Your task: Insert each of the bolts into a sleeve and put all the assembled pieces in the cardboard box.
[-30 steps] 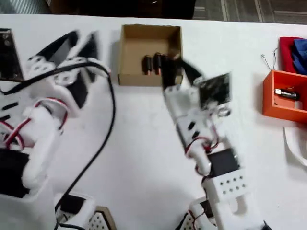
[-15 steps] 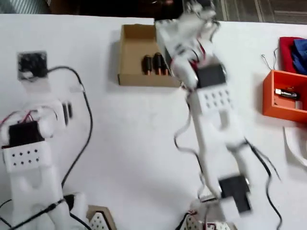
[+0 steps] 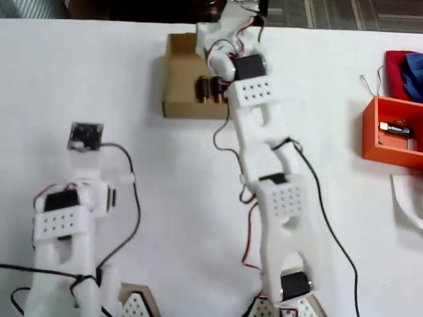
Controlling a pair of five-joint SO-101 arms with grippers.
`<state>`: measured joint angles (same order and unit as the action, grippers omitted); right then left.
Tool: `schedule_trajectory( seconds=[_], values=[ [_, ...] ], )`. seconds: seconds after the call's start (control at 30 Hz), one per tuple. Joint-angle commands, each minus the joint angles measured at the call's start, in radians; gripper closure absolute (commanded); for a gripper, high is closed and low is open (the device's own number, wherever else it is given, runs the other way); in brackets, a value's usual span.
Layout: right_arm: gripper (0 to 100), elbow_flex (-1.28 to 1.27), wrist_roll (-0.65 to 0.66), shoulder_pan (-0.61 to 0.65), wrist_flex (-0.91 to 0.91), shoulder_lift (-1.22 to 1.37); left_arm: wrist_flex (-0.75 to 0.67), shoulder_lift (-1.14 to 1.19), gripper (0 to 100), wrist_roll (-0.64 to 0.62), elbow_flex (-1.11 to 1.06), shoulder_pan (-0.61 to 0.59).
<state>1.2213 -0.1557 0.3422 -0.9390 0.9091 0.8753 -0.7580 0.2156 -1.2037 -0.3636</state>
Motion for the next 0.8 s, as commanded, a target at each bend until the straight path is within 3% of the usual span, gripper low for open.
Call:
schedule_trajectory(
  seconds=[0.0,0.17,0.77],
  values=[
    [97.5,0.127,-0.008,0.025,-0.001,0.074,-0.133,-0.014,84,0.003,-0.077,-0.006],
    [97.5,0.143,-0.008,0.042,0.012,0.154,-0.264,-0.014,84,0.006,-0.160,-0.006],
    [97.5,0.135,-0.015,0.088,0.091,0.254,-0.269,-0.014,84,0.005,-0.165,-0.006]
  ],
)
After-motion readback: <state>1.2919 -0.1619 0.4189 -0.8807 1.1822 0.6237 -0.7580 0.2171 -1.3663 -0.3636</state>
